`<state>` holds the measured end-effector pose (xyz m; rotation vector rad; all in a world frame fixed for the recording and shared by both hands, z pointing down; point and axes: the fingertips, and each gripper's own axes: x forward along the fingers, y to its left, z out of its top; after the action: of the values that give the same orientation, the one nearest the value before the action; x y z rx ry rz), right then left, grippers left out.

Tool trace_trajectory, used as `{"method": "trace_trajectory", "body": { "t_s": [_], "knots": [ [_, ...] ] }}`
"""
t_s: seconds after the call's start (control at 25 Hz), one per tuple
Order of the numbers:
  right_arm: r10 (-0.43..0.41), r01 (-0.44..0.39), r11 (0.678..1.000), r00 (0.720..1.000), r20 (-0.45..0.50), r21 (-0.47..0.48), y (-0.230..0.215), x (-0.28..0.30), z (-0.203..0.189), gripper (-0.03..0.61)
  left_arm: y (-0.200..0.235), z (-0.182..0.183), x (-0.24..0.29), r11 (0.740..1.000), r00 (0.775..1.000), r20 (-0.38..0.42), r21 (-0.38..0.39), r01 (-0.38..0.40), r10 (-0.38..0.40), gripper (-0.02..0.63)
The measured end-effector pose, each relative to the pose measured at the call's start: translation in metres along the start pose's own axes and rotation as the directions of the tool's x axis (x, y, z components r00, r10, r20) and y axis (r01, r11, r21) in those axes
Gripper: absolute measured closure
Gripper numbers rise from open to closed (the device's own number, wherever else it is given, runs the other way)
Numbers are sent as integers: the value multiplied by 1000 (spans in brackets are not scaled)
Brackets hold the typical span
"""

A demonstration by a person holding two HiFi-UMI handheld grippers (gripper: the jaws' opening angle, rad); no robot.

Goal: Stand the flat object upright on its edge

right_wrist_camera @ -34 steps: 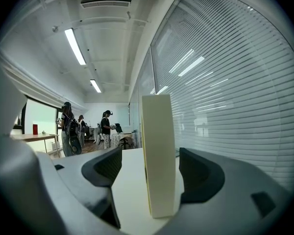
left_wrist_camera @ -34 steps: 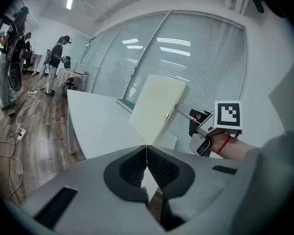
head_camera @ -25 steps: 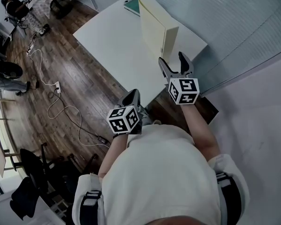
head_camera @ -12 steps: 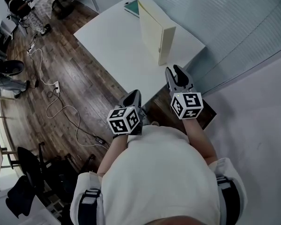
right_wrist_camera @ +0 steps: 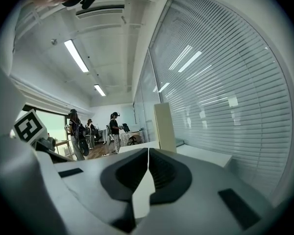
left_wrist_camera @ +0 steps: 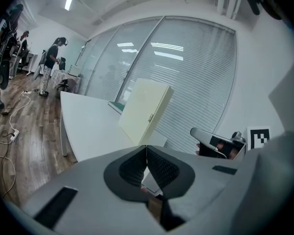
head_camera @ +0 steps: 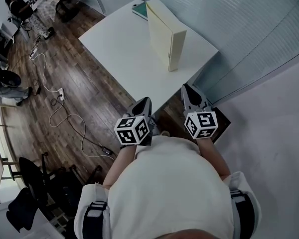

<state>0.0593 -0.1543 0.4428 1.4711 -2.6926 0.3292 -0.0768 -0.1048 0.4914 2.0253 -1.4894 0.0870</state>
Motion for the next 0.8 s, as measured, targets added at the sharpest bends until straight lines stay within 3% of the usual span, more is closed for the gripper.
{"method": "trace_trajectory", "body": {
  "t_s": [0.36, 0.8],
  "knots": [
    [2, -2, 1000, 1000, 1, 18, 2, 0, -3, 560, 6, 5, 0, 1000, 1000, -4, 3, -3, 3, 592],
    [12, -13, 1000, 1000, -15, -25, 9, 3, -6, 560, 7, 7, 3, 1000, 1000, -10, 9, -1, 1, 592]
  ]
}}
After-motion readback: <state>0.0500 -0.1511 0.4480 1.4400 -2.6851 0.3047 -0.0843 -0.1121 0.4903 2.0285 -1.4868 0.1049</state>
